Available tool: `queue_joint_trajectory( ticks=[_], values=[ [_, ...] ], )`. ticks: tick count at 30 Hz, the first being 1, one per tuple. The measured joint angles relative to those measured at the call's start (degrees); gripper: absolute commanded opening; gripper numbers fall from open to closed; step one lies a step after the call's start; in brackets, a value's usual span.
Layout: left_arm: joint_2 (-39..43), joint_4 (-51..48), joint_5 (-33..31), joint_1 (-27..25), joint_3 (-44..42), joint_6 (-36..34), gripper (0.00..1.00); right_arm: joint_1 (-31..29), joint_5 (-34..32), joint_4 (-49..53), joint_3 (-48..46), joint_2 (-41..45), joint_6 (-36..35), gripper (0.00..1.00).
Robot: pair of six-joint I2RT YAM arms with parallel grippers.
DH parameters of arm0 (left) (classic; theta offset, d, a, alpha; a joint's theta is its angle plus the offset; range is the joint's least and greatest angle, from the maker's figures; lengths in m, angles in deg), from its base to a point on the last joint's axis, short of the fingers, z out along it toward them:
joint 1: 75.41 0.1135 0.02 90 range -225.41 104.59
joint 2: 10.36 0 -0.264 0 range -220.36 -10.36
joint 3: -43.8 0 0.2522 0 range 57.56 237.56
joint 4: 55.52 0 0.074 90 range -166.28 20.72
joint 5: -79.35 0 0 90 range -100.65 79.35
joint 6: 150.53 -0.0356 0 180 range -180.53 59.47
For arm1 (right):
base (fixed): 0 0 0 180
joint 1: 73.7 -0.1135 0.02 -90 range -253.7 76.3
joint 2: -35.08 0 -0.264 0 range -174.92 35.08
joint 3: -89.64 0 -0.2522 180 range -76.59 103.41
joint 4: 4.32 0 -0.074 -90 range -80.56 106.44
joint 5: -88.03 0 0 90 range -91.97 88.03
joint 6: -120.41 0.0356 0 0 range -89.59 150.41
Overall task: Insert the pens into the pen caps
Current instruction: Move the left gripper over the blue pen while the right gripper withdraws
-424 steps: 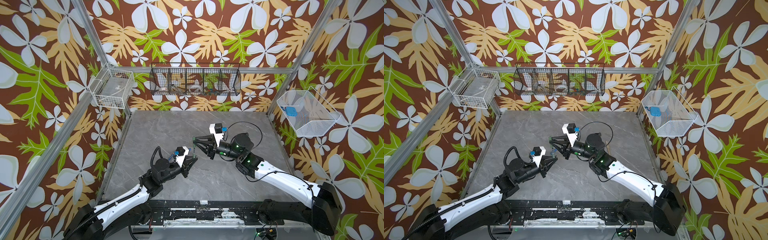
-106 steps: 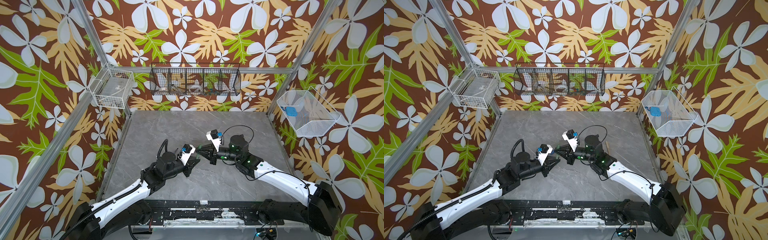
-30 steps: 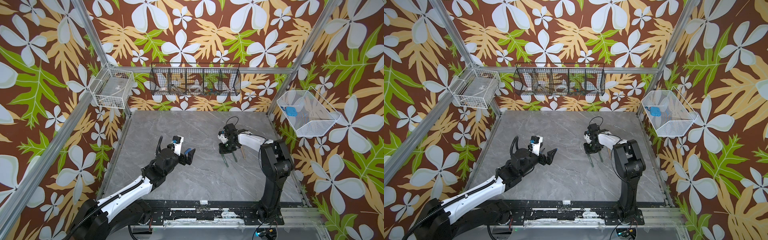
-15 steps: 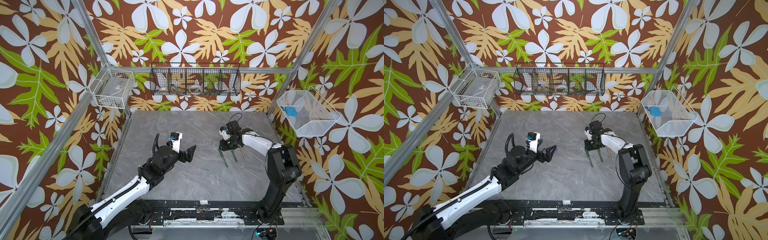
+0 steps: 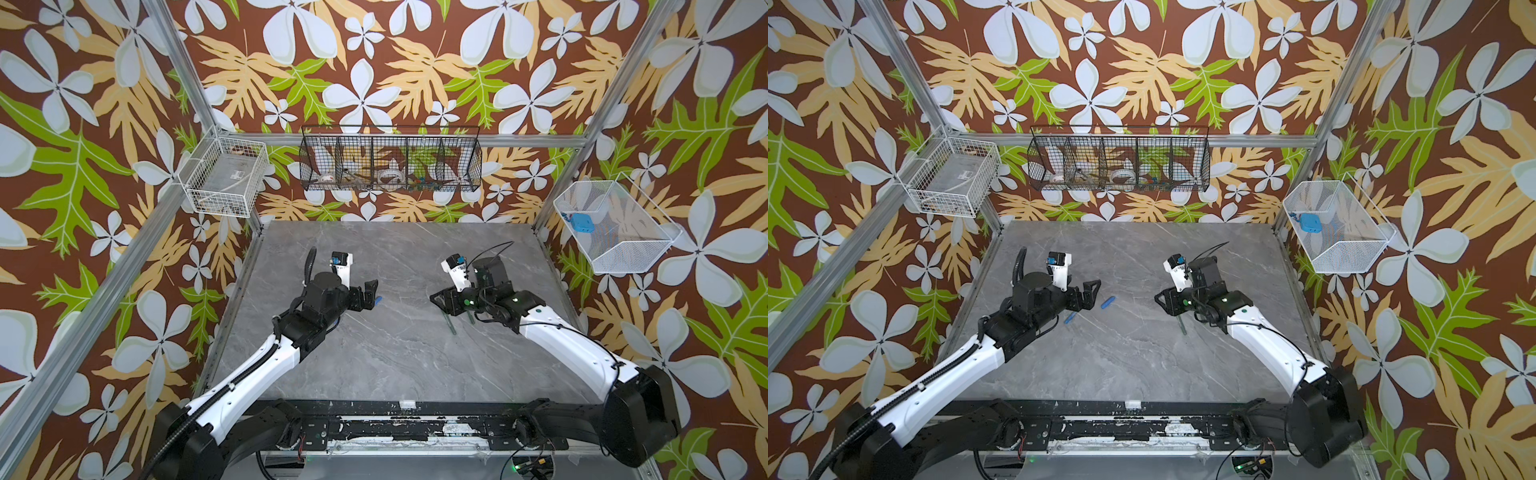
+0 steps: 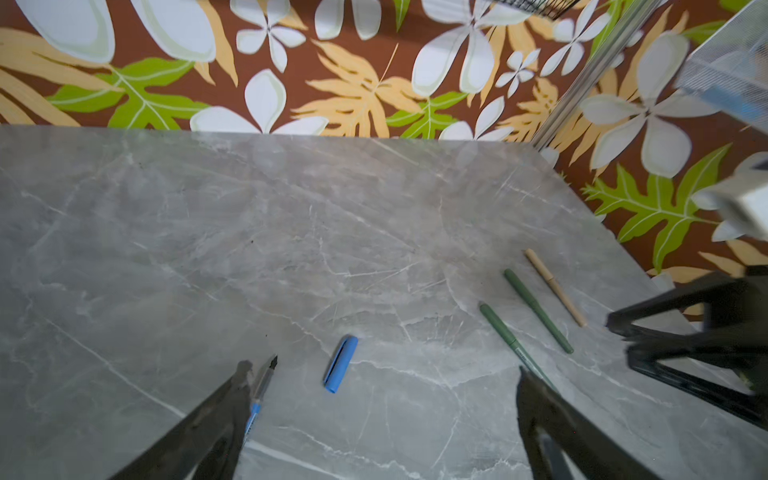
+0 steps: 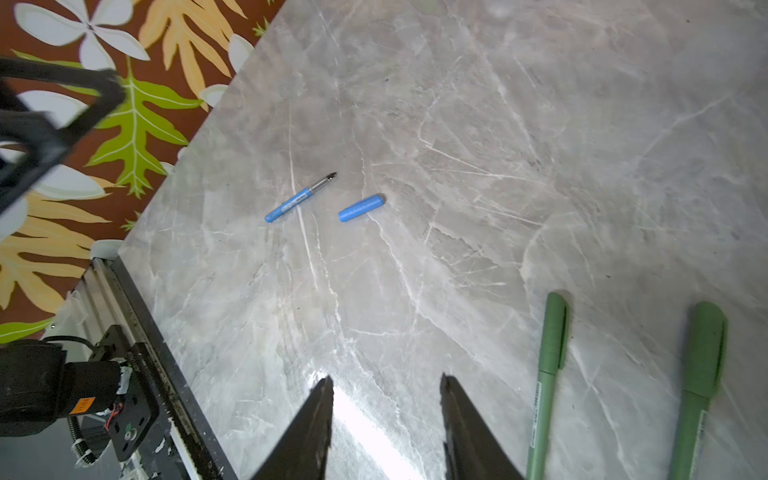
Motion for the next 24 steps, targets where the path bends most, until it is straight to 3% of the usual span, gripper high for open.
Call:
queue_joint_trajectory(
  ticks=[11, 24],
  values=[
    [-12.9, -11.3, -1.9, 1.6, 9.2, 0.0, 1.00, -0.2, 4.3, -7.7, -13.2, 12.6, 2.7, 0.44],
    [-25.1, -19.6, -5.9, 3.3, 8.9, 0.3, 0.85, -0.2, 5.2, -13.2, -18.6, 16.1, 6.0, 0.45]
  ],
)
